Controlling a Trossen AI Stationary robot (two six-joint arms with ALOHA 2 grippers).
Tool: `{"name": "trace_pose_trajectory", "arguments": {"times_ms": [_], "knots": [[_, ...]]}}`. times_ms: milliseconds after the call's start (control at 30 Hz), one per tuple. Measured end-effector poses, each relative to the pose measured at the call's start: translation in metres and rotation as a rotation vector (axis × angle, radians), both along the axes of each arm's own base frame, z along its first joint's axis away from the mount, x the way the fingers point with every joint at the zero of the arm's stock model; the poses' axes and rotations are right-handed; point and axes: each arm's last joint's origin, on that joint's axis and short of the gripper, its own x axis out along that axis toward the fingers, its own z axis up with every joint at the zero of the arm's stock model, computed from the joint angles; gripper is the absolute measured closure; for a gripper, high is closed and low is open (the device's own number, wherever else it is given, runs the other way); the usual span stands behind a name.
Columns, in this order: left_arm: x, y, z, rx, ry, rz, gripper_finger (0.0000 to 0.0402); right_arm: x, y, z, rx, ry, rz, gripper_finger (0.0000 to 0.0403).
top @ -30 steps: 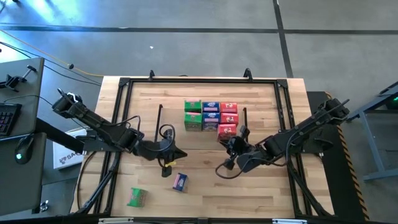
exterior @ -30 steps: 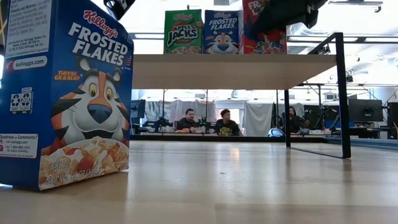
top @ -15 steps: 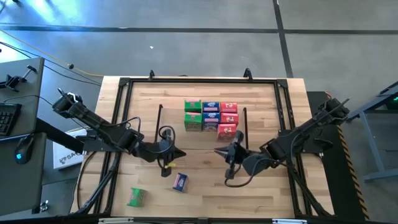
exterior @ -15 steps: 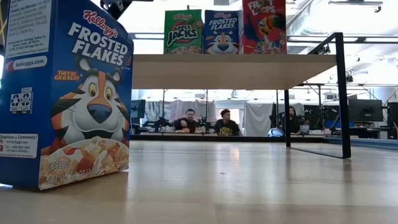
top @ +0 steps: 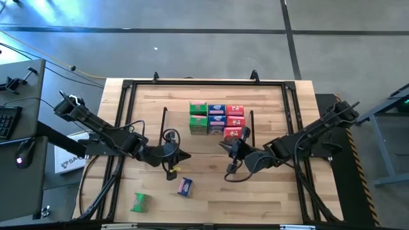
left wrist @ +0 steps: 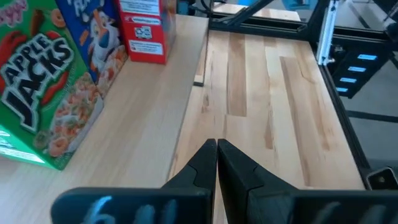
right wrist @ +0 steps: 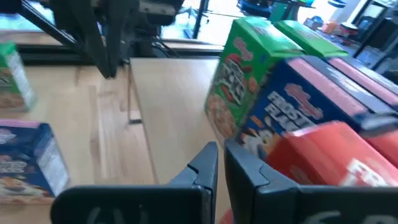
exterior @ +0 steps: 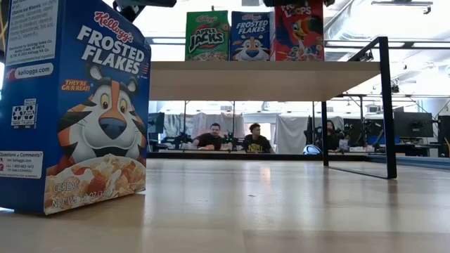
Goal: Stack cereal on shelf
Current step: Put the red cereal box on the shelf aligned with the other red cereal box
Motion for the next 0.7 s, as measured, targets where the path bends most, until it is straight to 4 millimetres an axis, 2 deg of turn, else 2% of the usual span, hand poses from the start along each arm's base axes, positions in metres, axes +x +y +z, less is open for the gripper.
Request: {"name": "trace_pose_trajectory", "arguments": {"times_ms": [200,400,533,700], "knots": [[0.009,0.004,0.004,-0.015,-0.085,0.053,0.0397,-0.006,0.004,-0.004,0.011,0.047,-0.008,0.0387],[0.036,0.012,0.003,-0.007,-0.208,0.050,0.0397,-0.026,0.029,0.021,0.052,0.222,0.159,0.0387],[0.053,0.019,-0.002,0.033,-0.219,0.087,0.0397,-0.047,0.034,0.033,0.085,0.304,0.093,0.0387],[0.076,0.024,-0.010,0.099,-0.189,0.140,0.0397,-0.066,0.031,0.032,0.103,0.357,-0.035,0.0387]]}}
